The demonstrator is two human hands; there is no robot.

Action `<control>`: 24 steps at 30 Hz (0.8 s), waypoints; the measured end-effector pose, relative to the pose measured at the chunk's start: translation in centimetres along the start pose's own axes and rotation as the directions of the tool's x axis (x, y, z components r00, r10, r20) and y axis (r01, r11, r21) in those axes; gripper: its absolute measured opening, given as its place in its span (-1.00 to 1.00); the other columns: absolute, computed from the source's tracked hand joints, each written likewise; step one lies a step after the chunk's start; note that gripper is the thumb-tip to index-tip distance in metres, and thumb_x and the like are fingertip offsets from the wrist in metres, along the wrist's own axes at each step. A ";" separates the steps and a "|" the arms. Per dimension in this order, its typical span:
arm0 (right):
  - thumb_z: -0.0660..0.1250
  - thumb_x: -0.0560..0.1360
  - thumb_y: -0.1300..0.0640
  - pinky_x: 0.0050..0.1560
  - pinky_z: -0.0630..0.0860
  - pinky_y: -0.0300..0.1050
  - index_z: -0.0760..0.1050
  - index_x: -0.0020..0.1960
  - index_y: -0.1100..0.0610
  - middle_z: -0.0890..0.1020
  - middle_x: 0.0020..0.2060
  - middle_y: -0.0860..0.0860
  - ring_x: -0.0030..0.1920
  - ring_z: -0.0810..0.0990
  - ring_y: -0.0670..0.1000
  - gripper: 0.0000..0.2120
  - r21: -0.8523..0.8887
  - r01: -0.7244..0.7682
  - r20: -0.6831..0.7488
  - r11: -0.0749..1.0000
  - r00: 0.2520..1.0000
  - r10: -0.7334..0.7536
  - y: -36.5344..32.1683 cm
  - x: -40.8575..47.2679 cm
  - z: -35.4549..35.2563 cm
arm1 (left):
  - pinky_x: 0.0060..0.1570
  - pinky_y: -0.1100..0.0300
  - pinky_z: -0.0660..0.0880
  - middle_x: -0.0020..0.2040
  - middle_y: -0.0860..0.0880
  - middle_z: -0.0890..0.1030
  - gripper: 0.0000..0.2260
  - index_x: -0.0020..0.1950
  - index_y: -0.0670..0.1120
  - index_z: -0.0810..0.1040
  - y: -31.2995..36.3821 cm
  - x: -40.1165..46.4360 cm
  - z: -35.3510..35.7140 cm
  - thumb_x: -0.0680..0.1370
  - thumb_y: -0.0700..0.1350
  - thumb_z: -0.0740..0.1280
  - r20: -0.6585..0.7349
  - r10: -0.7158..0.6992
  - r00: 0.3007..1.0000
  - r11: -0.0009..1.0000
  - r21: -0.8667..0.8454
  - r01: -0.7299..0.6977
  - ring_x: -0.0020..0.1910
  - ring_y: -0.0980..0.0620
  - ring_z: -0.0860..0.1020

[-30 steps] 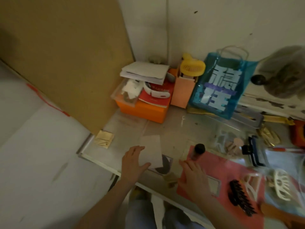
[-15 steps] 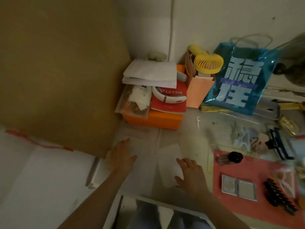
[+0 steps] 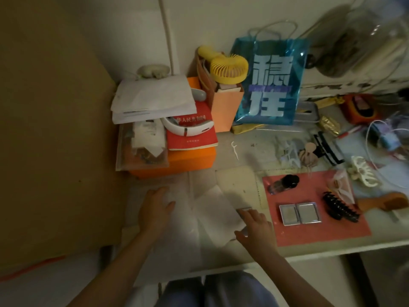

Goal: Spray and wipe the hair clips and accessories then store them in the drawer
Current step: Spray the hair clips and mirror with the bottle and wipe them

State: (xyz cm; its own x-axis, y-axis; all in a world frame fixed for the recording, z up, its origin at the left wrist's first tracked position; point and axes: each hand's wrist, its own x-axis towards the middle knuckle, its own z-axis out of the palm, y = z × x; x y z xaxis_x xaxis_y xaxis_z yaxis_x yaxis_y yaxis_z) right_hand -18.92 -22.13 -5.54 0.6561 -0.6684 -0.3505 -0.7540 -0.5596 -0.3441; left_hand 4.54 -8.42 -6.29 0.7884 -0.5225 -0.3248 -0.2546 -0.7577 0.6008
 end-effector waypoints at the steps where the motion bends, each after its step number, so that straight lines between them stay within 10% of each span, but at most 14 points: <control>1: 0.49 0.31 0.04 0.05 0.48 -0.01 0.46 0.28 -0.01 0.56 0.17 0.02 0.10 0.54 0.10 -0.45 0.014 -0.012 -0.010 1.000 1.000 0.013 0.3 0.0 -0.2 | 0.15 -0.04 0.46 0.27 -0.13 0.48 -0.60 0.28 -0.10 0.49 0.9 -0.1 0.0 0.46 -0.14 0.43 0.004 0.029 1.000 0.999 -0.028 -0.029 0.20 -0.13 0.47; 5: 0.59 0.19 0.04 -0.17 0.59 0.02 0.56 0.13 0.07 0.64 -0.02 0.08 -0.09 0.63 0.16 -0.47 0.064 -0.055 -0.076 0.996 0.995 0.060 2.6 -0.3 -0.8 | 0.04 0.08 0.45 0.16 -0.12 0.52 -0.65 0.19 -0.14 0.54 5.4 -0.6 -0.2 0.42 -0.16 0.47 -0.018 0.156 0.988 0.978 -0.139 -0.157 0.11 -0.11 0.51; 9: 0.46 0.37 -0.01 0.10 0.49 -0.02 0.42 0.31 0.07 0.53 0.17 0.05 0.15 0.51 0.11 -0.45 0.103 -0.137 -0.085 0.985 0.986 0.146 5.5 -0.4 -2.7 | -0.09 0.14 0.41 0.00 -0.07 0.54 -0.67 0.13 -0.11 0.59 10.6 -1.6 0.0 0.39 -0.10 0.48 -0.043 0.283 0.958 0.944 -0.165 -0.286 -0.04 -0.04 0.52; 24: 0.46 0.38 0.08 0.09 0.43 -0.14 0.40 0.31 0.05 0.54 0.16 0.02 0.17 0.51 0.04 -0.47 0.514 -0.113 -0.139 0.850 0.967 0.213 11.8 5.0 -8.0 | -0.12 0.40 0.36 -0.11 0.18 0.39 -0.63 0.16 0.05 0.56 23.2 -5.7 5.8 0.38 -0.15 0.48 0.002 0.387 0.922 0.907 -0.180 -0.381 -0.08 0.17 0.44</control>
State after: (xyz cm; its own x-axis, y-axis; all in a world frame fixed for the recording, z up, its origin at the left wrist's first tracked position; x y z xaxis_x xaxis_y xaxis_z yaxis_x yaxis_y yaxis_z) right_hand -24.81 -36.07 -4.39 0.4696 -0.8334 -0.2912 -0.6977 -0.1483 -0.7008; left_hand -9.10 -25.31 5.26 0.6269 -0.7761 -0.0682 -0.4306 -0.4182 0.7998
